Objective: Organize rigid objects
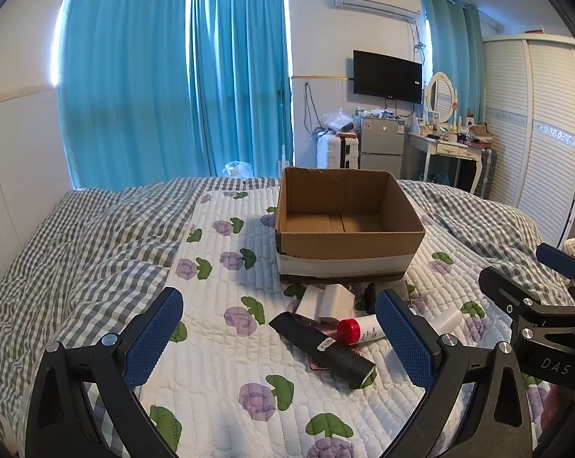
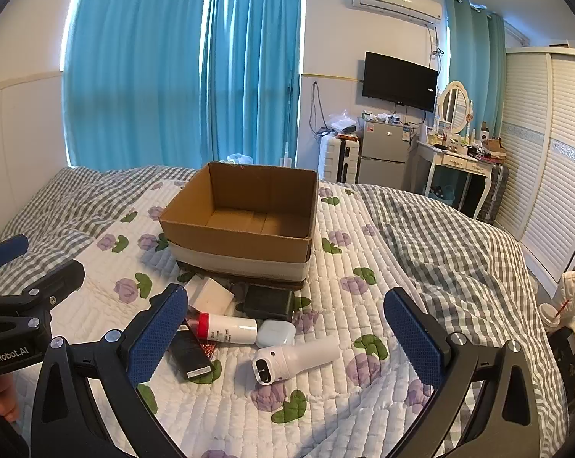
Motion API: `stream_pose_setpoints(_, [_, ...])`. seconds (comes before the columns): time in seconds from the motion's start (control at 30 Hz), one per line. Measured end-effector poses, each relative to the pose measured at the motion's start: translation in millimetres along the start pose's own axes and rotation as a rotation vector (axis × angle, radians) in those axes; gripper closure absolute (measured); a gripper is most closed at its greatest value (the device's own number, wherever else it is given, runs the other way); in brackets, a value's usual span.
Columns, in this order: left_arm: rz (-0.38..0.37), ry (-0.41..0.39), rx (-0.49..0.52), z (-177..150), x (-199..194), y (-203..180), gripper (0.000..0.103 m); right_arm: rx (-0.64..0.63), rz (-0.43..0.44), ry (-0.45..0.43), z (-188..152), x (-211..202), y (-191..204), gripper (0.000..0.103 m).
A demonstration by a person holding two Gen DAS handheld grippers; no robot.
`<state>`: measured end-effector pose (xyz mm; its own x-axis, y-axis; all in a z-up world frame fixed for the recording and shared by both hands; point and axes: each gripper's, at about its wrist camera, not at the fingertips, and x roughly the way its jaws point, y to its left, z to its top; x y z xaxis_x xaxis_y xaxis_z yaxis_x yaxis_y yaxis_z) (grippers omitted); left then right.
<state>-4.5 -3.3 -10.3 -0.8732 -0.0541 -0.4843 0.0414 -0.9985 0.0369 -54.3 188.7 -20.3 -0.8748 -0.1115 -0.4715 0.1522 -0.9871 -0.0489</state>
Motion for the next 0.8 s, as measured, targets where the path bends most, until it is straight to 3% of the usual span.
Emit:
stream_pose_setpoints(0.43, [0.043,0.037,0.015,13,-1,-9,0.0,-0.012,-0.039,0.02,12,-4,-5,0.0])
stream_pose_setpoints(0.63, [0.099,0.216,0.072,2,44,-26,0.0,-0.033,-0.099,0.148,6,25,-16,0.0])
stream_pose_setpoints(0.8, [0.079,0.378,0.068,-28,92,-36,0.002,-0.018,-0.111,0.275,-20,63,-27,0.0])
